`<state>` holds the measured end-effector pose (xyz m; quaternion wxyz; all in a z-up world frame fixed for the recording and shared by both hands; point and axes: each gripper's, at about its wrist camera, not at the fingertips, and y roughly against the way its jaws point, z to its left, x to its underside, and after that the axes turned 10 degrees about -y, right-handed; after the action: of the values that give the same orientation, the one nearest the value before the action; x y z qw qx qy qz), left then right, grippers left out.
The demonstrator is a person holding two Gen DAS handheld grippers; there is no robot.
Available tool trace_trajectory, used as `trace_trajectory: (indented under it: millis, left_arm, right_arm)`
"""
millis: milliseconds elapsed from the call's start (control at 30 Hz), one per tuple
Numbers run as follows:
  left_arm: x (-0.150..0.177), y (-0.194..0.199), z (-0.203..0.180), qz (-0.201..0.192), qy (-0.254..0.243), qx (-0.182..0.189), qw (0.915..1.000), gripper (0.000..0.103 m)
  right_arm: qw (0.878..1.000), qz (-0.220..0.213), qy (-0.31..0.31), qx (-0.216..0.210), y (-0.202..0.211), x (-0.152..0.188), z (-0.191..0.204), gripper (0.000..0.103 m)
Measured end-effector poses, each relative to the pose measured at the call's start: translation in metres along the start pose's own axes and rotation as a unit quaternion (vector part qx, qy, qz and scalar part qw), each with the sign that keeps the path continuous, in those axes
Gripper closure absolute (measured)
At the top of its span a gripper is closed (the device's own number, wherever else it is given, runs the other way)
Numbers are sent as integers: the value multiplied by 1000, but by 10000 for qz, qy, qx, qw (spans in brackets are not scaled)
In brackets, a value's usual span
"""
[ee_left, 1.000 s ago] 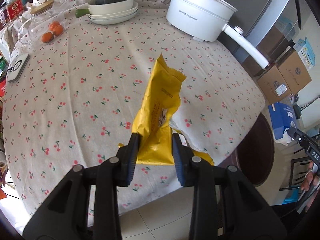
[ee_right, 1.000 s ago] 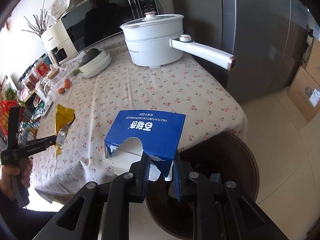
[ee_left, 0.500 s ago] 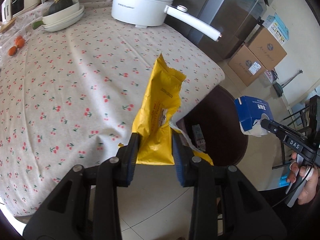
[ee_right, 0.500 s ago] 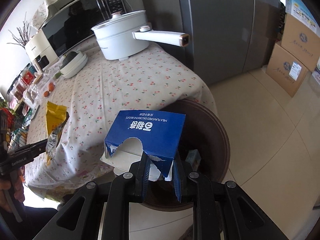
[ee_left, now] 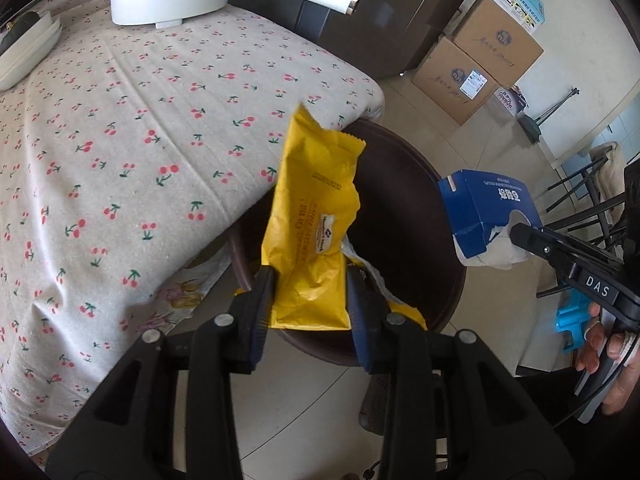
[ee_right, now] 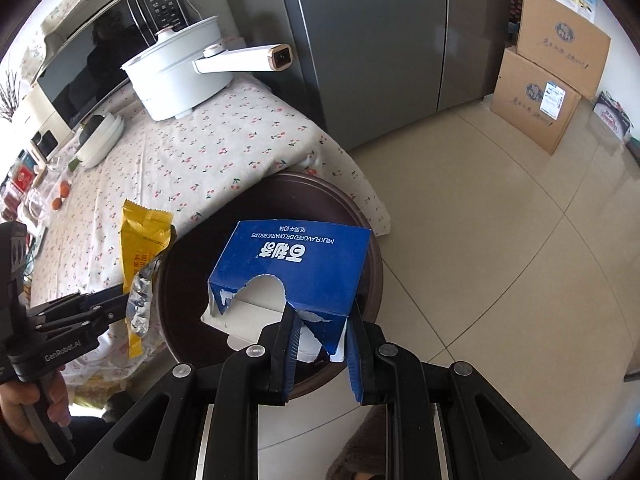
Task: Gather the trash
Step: 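Open both grippers to drop the wrapper and tissue box into the bin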
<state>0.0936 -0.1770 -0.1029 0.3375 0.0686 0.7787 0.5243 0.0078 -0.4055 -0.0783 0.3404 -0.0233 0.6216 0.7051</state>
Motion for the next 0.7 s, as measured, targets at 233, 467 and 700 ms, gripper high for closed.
trace_trajectory:
  millis: [233, 467, 700]
  left_arm:
    - [3, 8, 15, -78, 338, -50, 9994, 19]
    - [16, 36, 35, -227, 597, -134, 9979, 14]
    - [28, 64, 50, -483, 756, -319, 9955, 7]
  right_arm:
    - [10000, -2, -11, -99, -1, -4, 7, 81]
    - [9999, 14, 77, -129, -4, -4, 21, 81]
    - [9999, -3, 108, -46, -10, -5, 37, 75]
